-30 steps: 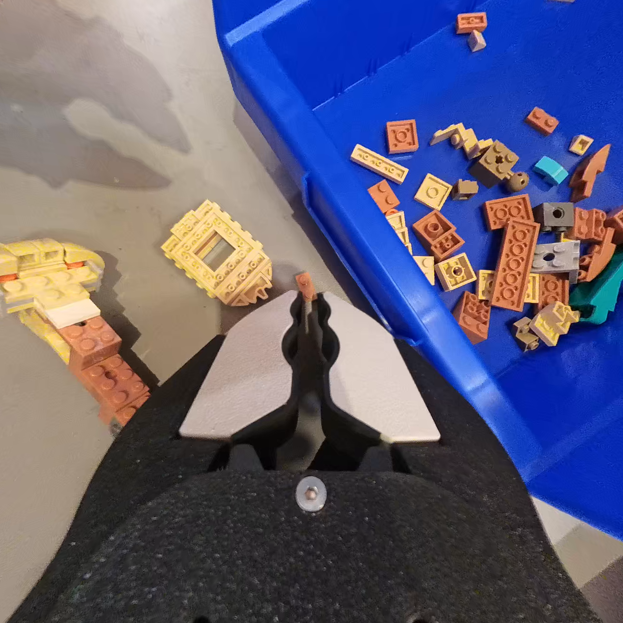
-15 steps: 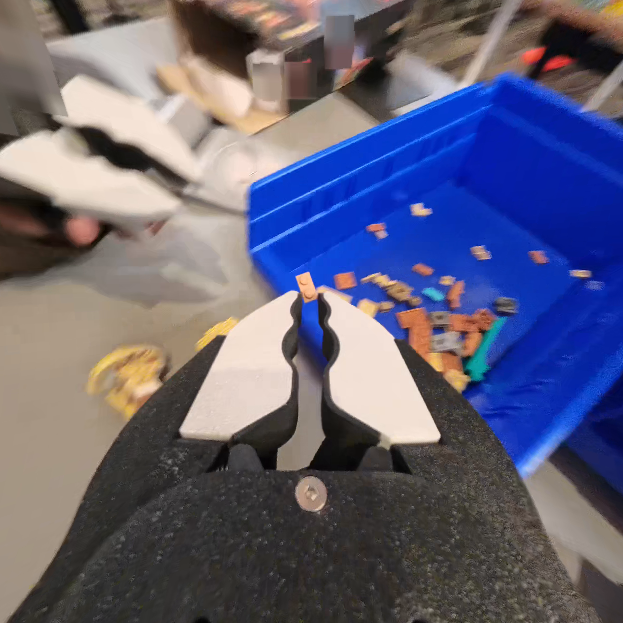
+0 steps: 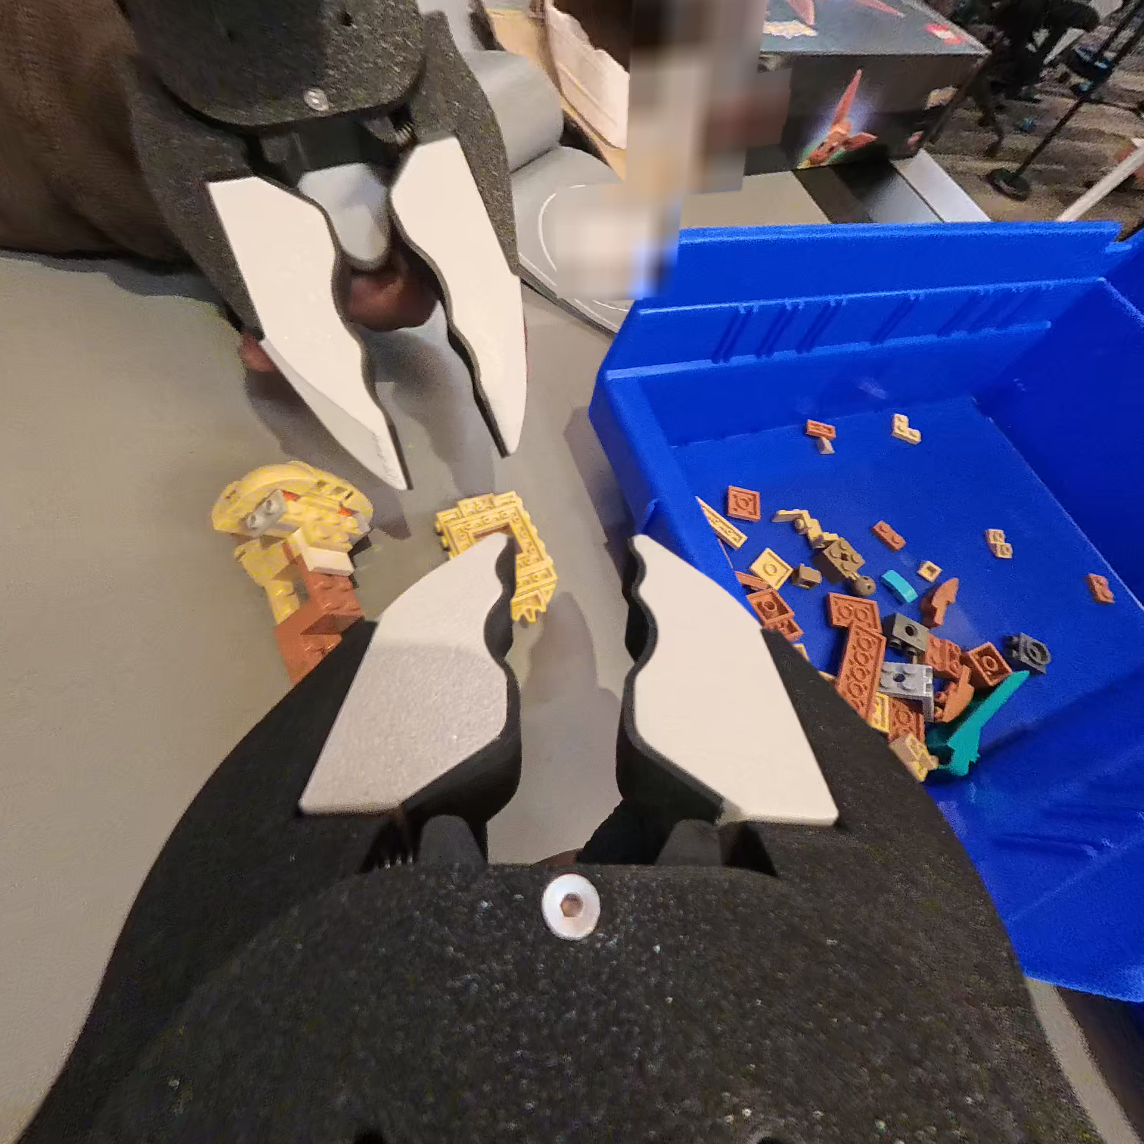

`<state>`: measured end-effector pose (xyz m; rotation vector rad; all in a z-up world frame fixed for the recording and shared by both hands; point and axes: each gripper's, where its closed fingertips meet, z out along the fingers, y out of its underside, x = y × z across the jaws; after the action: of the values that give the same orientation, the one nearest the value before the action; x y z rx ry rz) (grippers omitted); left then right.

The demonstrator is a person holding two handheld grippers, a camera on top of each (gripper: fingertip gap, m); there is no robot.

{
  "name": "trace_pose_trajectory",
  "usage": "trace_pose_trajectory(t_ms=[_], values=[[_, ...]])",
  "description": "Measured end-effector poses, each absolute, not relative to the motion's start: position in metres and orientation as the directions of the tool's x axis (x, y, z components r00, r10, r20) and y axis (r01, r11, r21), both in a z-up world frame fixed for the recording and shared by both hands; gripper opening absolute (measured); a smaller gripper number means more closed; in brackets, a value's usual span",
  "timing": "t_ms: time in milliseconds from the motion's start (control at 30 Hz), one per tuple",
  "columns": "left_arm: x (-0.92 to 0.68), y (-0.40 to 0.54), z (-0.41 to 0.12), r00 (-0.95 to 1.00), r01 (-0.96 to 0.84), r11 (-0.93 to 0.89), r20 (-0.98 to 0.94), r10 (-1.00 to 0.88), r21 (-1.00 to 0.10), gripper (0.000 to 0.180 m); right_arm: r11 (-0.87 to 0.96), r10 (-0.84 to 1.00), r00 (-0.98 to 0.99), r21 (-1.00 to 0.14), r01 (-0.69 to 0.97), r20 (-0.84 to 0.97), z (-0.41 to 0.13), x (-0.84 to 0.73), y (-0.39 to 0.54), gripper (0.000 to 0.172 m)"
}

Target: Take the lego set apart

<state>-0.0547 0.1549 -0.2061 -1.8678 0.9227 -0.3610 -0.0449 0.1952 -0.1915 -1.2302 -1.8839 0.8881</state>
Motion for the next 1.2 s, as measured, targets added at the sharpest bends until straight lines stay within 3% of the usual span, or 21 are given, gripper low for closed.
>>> trace_pose_trajectory(t_ms=[400, 733, 967, 1033, 1200], values=[[-0.037, 0.132, -0.185, 0.535, -0.276, -0.185, 0.01, -0.845, -0.943, 0.039, 0.294, 0.901, -0.414, -0.881, 0.37, 0.127, -0.198, -0.038, 0.178, 0.026], [-0.015, 0.111, -0.212, 0.418, -0.479, -0.16, -0.064, -0.906, -0.863, 0.064, 0.281, 0.901, -0.42, -0.879, 0.385, 0.104, -0.209, -0.029, 0.186, 0.026], [-0.013, 0.115, -0.239, 0.418, -0.642, -0.153, -0.175, -0.892, -0.751, 0.064, 0.324, 0.891, -0.433, -0.856, 0.402, 0.134, -0.217, -0.026, 0.185, 0.026], [-0.014, 0.12, -0.245, 0.431, -0.669, -0.152, -0.212, -0.877, -0.727, 0.054, 0.353, 0.881, -0.447, -0.842, 0.408, 0.153, -0.22, -0.025, 0.183, 0.026], [-0.021, 0.122, -0.245, 0.45, -0.658, -0.181, -0.189, -0.873, -0.731, 0.051, 0.408, 0.861, -0.465, -0.825, 0.392, 0.204, -0.221, -0.019, 0.181, 0.029]])
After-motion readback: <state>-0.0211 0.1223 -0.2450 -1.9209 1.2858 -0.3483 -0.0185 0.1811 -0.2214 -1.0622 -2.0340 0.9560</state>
